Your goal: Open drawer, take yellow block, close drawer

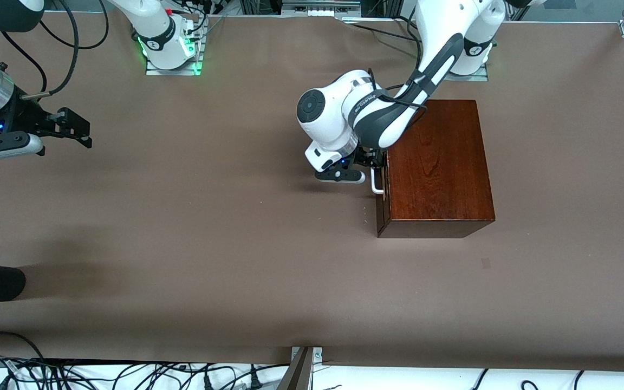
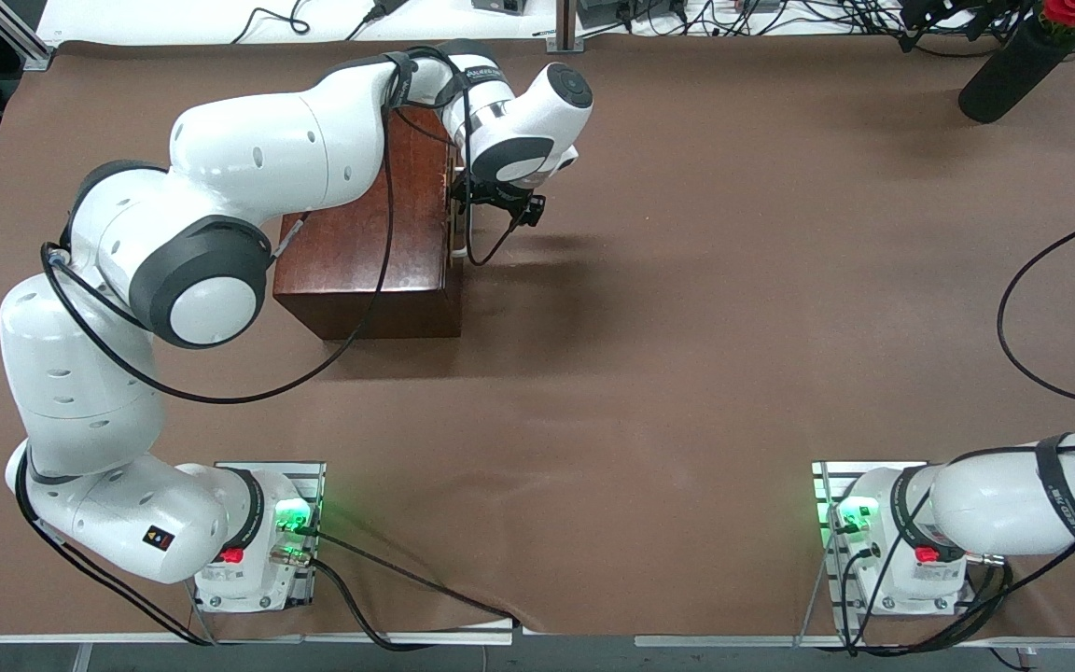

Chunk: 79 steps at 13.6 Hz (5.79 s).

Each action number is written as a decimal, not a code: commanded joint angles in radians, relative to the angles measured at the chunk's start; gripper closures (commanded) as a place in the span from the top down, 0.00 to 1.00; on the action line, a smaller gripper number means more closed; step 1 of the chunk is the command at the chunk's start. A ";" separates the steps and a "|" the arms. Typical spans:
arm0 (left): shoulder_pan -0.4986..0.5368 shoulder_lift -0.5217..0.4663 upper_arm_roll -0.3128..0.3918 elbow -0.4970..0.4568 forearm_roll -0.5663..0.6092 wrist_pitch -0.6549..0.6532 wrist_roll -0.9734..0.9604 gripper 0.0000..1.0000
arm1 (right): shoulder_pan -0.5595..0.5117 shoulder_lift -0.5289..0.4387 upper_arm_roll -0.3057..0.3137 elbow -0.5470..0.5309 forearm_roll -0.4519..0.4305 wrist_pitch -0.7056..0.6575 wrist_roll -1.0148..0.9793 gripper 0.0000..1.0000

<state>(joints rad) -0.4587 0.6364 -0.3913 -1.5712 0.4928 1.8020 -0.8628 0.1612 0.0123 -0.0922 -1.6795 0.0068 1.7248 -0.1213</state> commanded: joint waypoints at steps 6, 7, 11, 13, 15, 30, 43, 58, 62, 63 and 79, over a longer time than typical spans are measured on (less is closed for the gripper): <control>-0.066 0.037 -0.001 0.031 0.006 0.106 -0.123 1.00 | -0.006 0.008 0.006 0.023 -0.014 -0.021 0.009 1.00; -0.069 0.042 -0.001 0.061 0.001 0.108 -0.124 1.00 | -0.006 0.008 0.006 0.023 -0.013 -0.021 0.009 1.00; -0.135 0.103 -0.001 0.158 -0.005 0.109 -0.191 1.00 | -0.006 0.008 0.006 0.023 -0.013 -0.021 0.009 1.00; -0.136 0.112 -0.001 0.174 -0.005 0.109 -0.196 1.00 | -0.006 0.008 0.006 0.023 -0.013 -0.021 0.009 1.00; -0.138 0.114 -0.003 0.178 -0.005 0.109 -0.196 1.00 | -0.006 0.008 0.006 0.023 -0.014 -0.021 0.009 1.00; 0.118 -0.233 -0.009 0.211 -0.175 -0.257 0.199 1.00 | -0.005 0.008 0.008 0.023 -0.016 -0.025 0.009 1.00; 0.476 -0.605 0.388 0.019 -0.508 -0.227 0.867 1.00 | 0.155 0.092 0.164 0.049 0.041 -0.111 -0.199 1.00; 0.456 -0.730 0.410 -0.132 -0.497 -0.208 0.877 1.00 | 0.643 0.610 0.391 0.441 -0.257 0.232 -0.300 1.00; 0.454 -0.722 0.404 -0.113 -0.497 -0.211 0.871 1.00 | 0.659 0.742 0.390 0.541 -0.280 0.323 -0.383 1.00; 0.454 -0.722 0.401 -0.112 -0.497 -0.211 0.872 1.00 | 0.659 0.761 0.388 0.556 -0.287 0.325 -0.417 1.00; 0.453 -0.719 0.391 -0.096 -0.497 -0.225 0.870 1.00 | 0.659 0.862 0.368 0.558 -0.304 0.403 -0.429 0.13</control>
<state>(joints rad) -0.0047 -0.0920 0.0027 -1.6963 -0.0056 1.5997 -0.0079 0.8138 0.8592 0.2773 -1.1561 -0.2787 2.1359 -0.5452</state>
